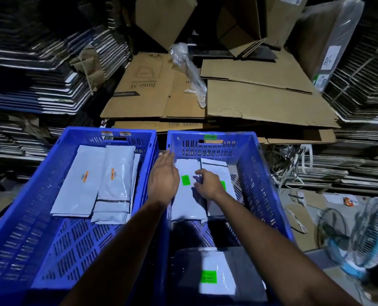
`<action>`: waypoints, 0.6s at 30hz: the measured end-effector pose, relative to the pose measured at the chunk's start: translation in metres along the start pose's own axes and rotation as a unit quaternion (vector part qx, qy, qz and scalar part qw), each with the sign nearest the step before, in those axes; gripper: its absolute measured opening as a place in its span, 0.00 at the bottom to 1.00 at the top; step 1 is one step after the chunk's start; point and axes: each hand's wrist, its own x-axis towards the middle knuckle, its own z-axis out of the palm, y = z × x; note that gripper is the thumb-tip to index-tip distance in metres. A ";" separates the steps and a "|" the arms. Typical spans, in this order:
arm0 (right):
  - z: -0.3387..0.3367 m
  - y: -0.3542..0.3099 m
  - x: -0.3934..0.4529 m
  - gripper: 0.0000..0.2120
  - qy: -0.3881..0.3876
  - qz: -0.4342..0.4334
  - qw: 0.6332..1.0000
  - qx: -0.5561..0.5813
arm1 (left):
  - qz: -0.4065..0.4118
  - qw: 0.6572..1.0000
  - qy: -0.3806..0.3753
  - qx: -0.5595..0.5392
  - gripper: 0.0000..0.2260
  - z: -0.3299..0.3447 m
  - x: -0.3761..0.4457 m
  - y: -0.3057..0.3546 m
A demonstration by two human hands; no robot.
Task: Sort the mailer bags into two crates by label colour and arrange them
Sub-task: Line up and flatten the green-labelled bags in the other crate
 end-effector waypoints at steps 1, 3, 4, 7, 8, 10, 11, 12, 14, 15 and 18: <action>0.003 0.001 0.004 0.18 0.019 -0.027 0.999 -0.039 | -0.001 1.000 -0.001 -0.002 0.21 0.000 0.000 0.000; 0.009 0.003 0.012 0.14 0.035 -0.082 0.992 -0.090 | -0.003 1.000 0.000 0.001 0.22 0.000 0.000 0.000; 0.012 0.003 0.015 0.13 0.025 -0.109 0.988 -0.109 | -0.004 1.000 0.002 0.003 0.22 0.000 0.000 0.000; 0.028 0.000 0.024 0.19 -0.035 -0.157 0.968 -0.193 | -0.010 1.000 0.003 0.005 0.22 0.000 0.000 0.002; 0.035 -0.002 0.025 0.23 -0.052 -0.155 0.959 -0.230 | -0.012 1.000 0.002 0.007 0.22 0.000 0.001 0.002; 0.050 -0.002 0.026 0.29 -0.090 -0.134 0.947 -0.279 | -0.017 1.000 -0.001 0.008 0.22 0.000 0.002 0.002; 0.056 0.000 0.027 0.30 -0.108 -0.119 0.945 -0.286 | -0.020 1.000 -0.001 0.007 0.22 0.000 0.002 0.003; 0.061 0.002 0.028 0.30 -0.120 -0.110 0.944 -0.286 | -0.024 1.000 -0.001 0.007 0.22 0.001 0.002 0.003; 0.065 0.005 0.028 0.30 -0.131 -0.101 0.946 -0.277 | -0.031 0.999 -0.004 0.008 0.23 0.000 0.003 0.002; 0.066 0.005 0.029 0.30 -0.137 -0.098 0.946 -0.276 | -0.034 0.999 -0.006 0.008 0.23 0.001 0.004 0.003; 0.064 0.004 0.035 0.30 -0.160 -0.095 0.940 -0.287 | -0.042 0.999 -0.016 -0.001 0.24 0.001 0.006 0.003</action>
